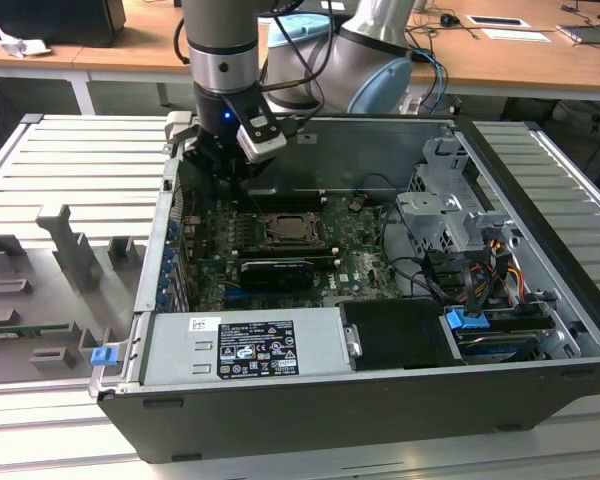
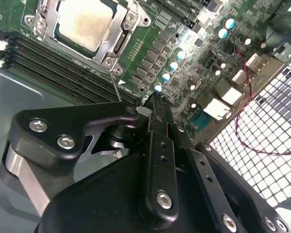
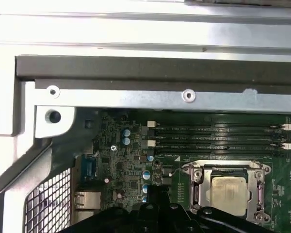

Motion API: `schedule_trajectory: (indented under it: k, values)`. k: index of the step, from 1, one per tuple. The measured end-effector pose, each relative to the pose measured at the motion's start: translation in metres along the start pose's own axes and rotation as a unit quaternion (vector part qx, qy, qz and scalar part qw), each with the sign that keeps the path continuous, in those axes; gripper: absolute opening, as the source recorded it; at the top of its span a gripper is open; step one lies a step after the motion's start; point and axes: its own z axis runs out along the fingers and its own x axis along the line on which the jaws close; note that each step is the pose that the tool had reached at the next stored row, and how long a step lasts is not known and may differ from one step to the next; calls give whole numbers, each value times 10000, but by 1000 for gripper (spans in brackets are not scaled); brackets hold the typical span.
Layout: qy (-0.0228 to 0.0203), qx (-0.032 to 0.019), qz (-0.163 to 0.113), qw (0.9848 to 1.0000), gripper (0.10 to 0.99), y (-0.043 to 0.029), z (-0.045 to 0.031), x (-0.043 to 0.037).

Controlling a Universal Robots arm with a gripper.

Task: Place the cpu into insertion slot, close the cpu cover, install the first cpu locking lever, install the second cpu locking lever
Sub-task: 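Install the first cpu locking lever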

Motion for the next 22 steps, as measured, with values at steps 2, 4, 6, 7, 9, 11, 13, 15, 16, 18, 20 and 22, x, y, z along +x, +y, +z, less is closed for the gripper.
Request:
schedule_trajectory:
  k: [2, 4, 6, 7, 9, 11, 13, 15, 16, 18, 20, 22]
  values:
    - [0, -2, 0, 10000, 106, 16, 7, 5]
    - [0, -4, 0, 10000, 106, 36, 13, 8]
    - [0, -4, -1, 10000, 106, 62, 16, 7]
    - [1, -3, 0, 10000, 106, 77, 17, 7]
    - [0, -4, 1, 10000, 106, 97, 19, 7]
    - [1, -4, -1, 10000, 106, 99, 19, 6]
    - [0, -4, 0, 10000, 106, 104, 21, -3]
    - [0, -4, 0, 10000, 106, 112, 21, -32]
    - [0, -4, 0, 10000, 106, 113, 21, -51]
    - [0, -4, 0, 10000, 106, 113, 22, -84]
    - [0, -4, 0, 10000, 106, 113, 22, -115]
    - [1, -3, 0, 10000, 106, 111, 22, -145]
